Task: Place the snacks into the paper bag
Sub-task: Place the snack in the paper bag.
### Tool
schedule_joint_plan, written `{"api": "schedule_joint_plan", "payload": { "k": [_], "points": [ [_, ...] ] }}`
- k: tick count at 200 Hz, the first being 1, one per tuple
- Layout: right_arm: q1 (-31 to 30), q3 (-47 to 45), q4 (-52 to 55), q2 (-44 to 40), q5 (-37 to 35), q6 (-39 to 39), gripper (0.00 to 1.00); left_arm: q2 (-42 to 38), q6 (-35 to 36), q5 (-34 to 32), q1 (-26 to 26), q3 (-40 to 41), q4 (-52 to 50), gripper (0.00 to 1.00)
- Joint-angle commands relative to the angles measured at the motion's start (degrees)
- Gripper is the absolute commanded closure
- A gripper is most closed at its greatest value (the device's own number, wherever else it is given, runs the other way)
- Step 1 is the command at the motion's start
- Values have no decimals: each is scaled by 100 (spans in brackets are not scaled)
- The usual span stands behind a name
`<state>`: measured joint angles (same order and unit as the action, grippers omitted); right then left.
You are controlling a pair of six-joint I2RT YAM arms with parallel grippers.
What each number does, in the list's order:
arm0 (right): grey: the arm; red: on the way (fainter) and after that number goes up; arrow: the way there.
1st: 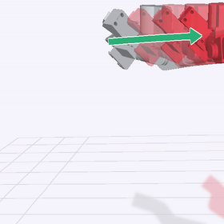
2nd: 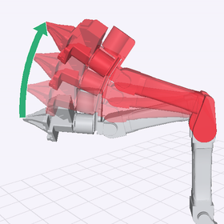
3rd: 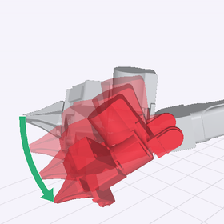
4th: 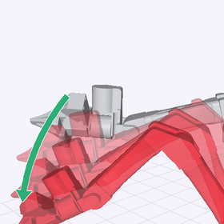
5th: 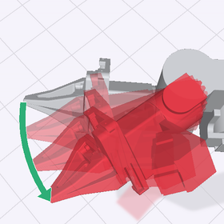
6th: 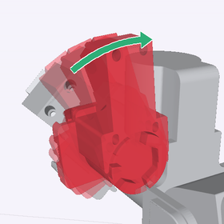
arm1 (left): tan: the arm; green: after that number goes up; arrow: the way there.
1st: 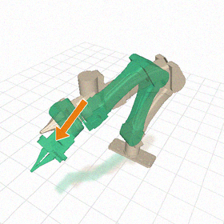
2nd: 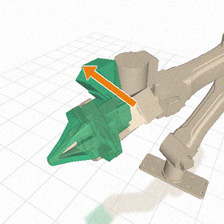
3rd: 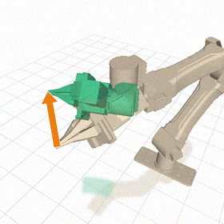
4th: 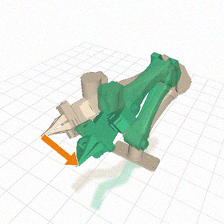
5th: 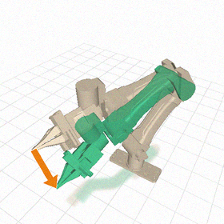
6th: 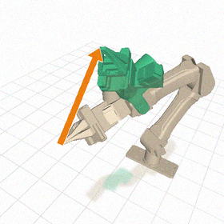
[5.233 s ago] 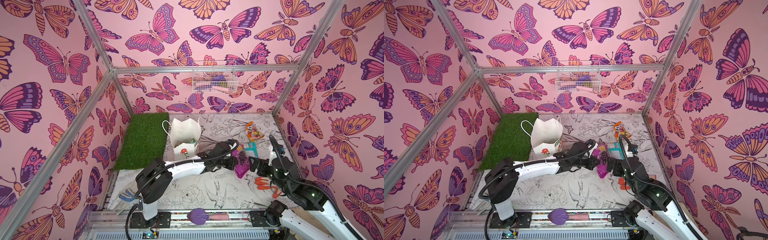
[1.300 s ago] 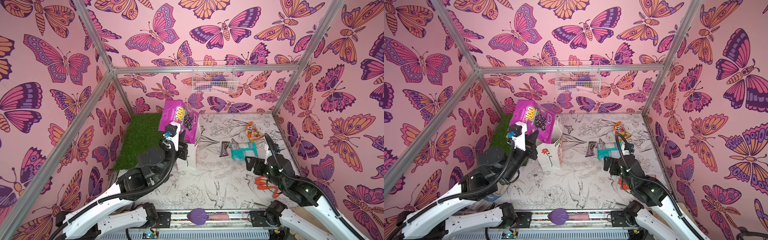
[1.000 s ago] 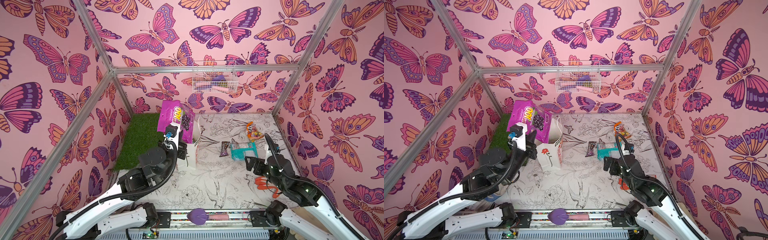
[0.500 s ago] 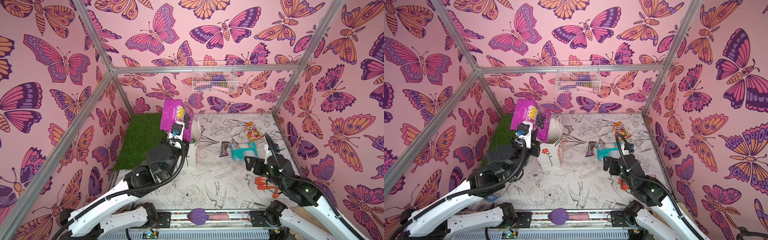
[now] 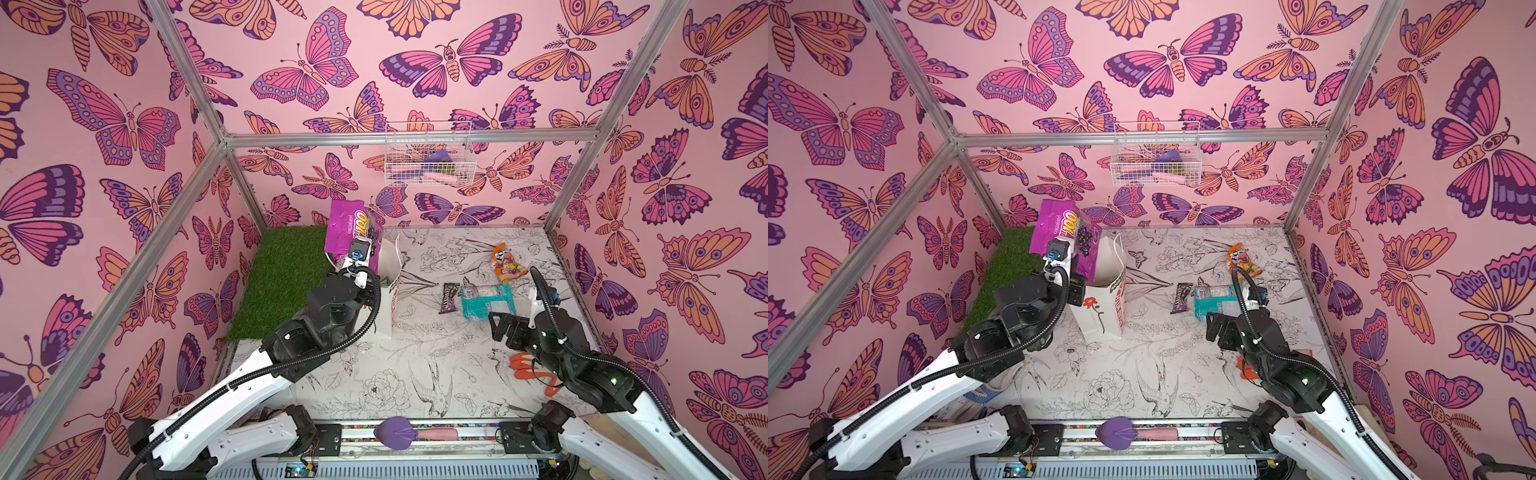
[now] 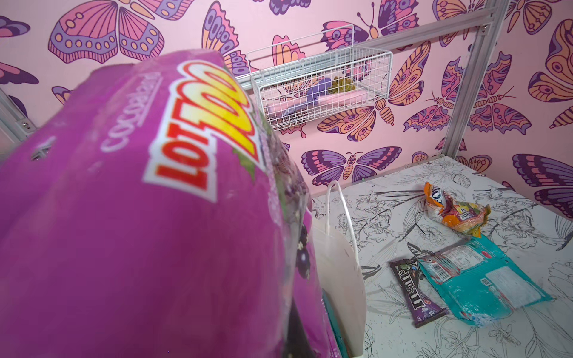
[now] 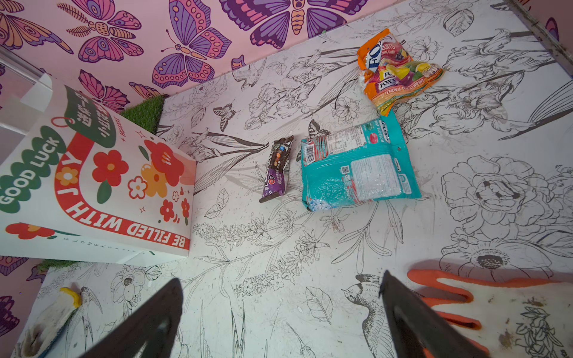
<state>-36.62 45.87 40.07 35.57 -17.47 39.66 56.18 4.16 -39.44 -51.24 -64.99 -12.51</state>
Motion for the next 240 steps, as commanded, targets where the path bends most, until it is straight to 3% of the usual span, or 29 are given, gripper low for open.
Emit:
{"api": "schedule_joint_plan", "payload": {
  "k": [1, 240],
  "points": [
    [36, -66, -43, 0, -27, 77, 0, -22, -120, 98, 139, -75, 282, 100],
    [37, -16, -139, 144, -6, 7, 0, 569, -389, 464, 738, 161, 16, 100]
  ]
}}
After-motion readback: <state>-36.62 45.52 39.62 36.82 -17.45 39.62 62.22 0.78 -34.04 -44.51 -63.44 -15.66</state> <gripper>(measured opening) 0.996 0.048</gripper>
